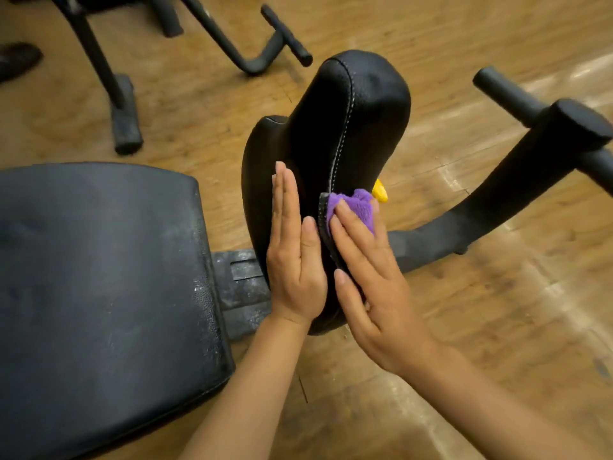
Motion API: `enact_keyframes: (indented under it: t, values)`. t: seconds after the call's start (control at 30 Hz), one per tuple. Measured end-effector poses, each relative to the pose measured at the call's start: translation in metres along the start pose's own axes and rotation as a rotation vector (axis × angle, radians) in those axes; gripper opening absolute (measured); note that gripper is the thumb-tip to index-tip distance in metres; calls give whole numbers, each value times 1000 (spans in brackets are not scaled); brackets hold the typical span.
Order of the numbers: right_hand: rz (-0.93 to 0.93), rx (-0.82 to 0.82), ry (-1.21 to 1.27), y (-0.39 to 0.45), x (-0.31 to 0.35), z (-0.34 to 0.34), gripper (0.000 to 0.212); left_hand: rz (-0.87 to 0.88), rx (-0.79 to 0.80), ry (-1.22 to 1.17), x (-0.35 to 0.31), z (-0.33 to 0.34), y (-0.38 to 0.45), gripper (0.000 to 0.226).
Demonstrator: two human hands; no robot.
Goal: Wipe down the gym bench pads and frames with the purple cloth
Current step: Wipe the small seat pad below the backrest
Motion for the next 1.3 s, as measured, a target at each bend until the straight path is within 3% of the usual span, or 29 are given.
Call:
enact_keyframes:
  t: [0.23, 0.5, 0.73, 0.83, 1.0, 1.13, 1.3]
  values:
    - [-155, -52, 21, -15, -6, 2, 48, 35, -49, -19, 3, -5, -2, 51]
    - [-199, -313, -123, 58, -22, -21, 60, 21, -23, -57, 9, -3, -3, 54]
    - [-172, -298, 27, -34, -10, 1, 50, 23, -30, -36, 7, -4, -6, 54]
    - [-238, -297, -59, -67, -13, 13, 52, 22, -52, -33, 6, -6, -5, 54]
    - [-246, -397, -62, -45, -13, 11, 49, 6, -49, -1, 7, -5, -7, 54]
    - [-134, -420, -92, 6, -3, -10, 44, -6, -29, -19, 10, -5, -4, 53]
    - [-205, -588, -203, -51, 1, 15, 46, 0, 18, 16, 9, -3, -4, 52]
Point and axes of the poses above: each hand's wrist, its own y-axis towards the middle knuckle, its own z-axis out of the palm, x = y × z, the point moved 10 cm from there along y, towards the middle knuckle, and after that the axes turned 7 degrees about -z, right-handed, at the moved point
